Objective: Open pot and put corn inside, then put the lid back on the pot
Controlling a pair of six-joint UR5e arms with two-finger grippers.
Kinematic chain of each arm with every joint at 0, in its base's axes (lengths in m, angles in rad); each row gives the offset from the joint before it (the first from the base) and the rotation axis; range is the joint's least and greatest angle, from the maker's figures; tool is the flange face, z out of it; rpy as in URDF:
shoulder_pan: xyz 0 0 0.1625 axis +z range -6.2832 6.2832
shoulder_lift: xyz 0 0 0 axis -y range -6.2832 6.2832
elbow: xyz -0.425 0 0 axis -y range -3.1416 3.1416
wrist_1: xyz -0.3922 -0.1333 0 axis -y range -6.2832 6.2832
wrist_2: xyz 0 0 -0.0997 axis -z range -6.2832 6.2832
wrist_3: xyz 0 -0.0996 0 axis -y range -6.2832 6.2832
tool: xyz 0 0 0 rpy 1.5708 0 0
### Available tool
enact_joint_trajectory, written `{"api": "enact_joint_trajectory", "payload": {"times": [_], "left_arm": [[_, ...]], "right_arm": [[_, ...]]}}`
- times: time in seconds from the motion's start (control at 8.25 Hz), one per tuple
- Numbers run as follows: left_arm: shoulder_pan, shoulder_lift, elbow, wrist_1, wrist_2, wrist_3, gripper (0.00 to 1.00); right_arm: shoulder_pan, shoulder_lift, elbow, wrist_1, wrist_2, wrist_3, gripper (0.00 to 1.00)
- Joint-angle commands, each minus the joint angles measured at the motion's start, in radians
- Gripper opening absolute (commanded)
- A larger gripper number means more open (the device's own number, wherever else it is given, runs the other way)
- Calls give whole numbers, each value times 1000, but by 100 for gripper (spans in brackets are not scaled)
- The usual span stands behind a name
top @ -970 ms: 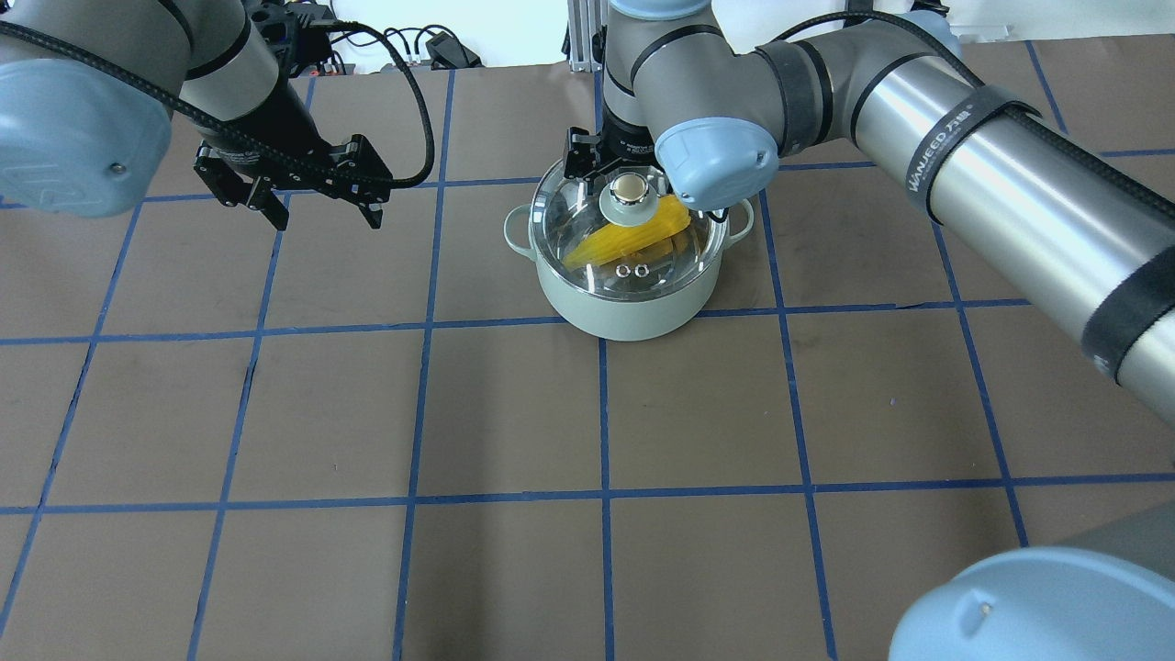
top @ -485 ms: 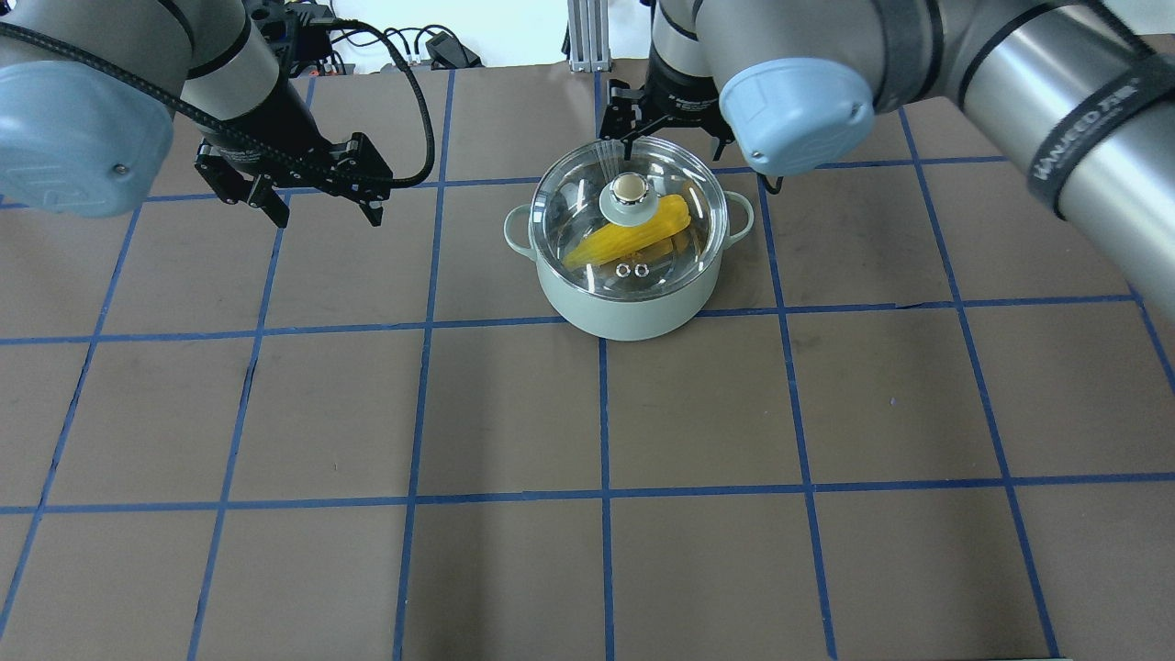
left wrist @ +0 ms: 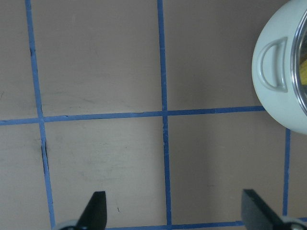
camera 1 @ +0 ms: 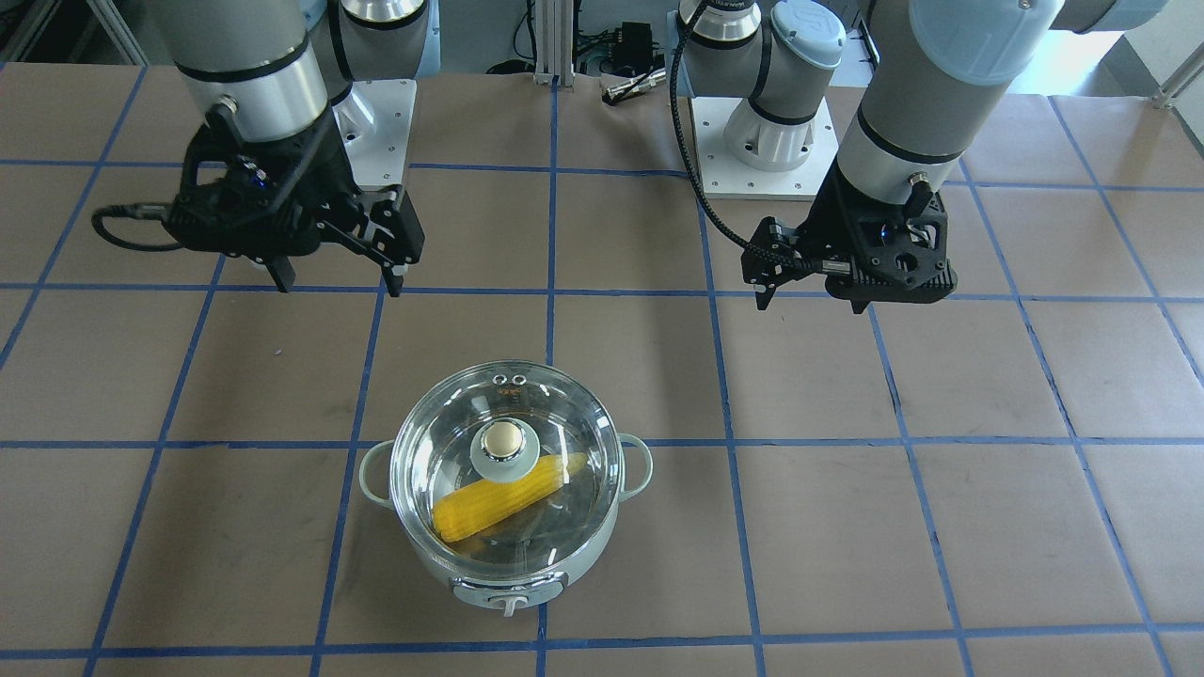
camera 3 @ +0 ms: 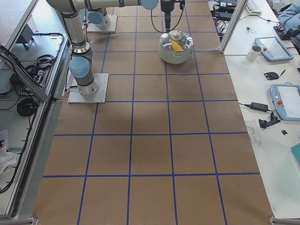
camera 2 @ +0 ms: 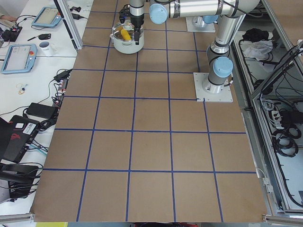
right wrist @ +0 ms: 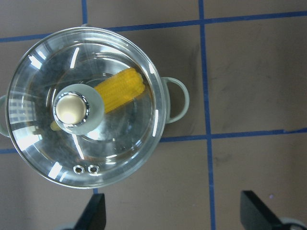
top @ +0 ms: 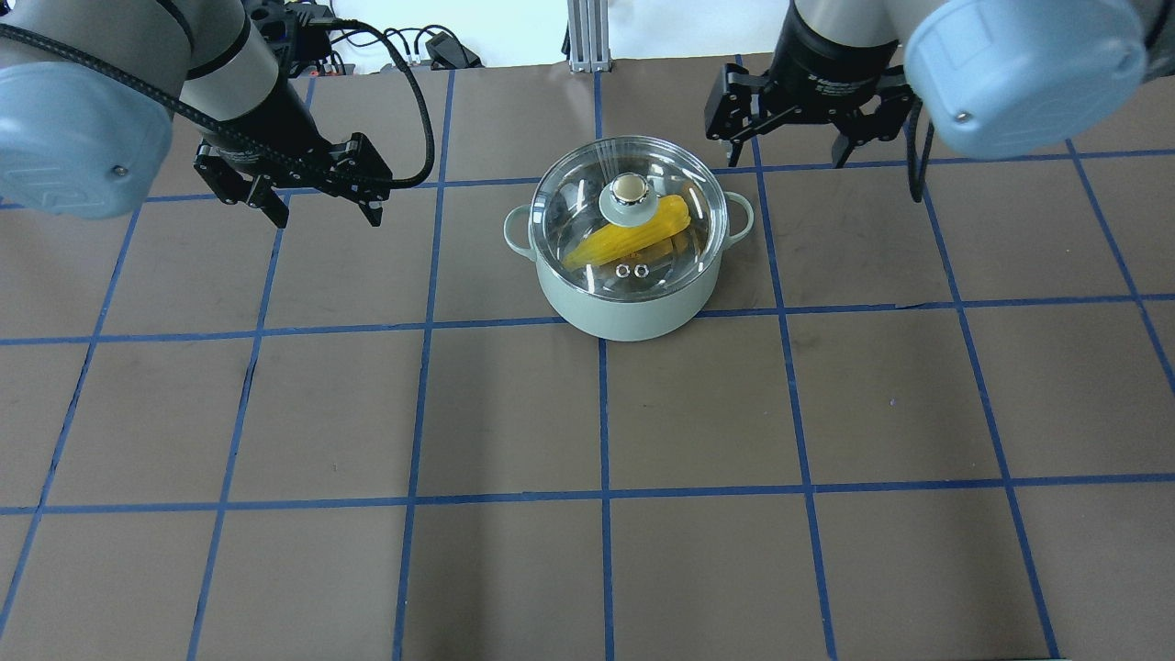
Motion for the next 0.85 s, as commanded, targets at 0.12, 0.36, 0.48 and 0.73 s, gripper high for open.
{"api": "enact_joint_trajectory", "payload": {"times": [0.12,0.36,0.48,0.73], "left_arm": [[0,0,0,0,0,1,100],[0,3,2,0,2,3,100],[0,3,5,0,0,2,100],[0,3,2,0,2,5,100]], "right_arm": [[-88,-66,10,104,3,-131,100],[-88,-66,13,104,0,-129,100],[-88,-66,13,104,2,-131,100],[-88,-68,13,102,11,-131,100]]}}
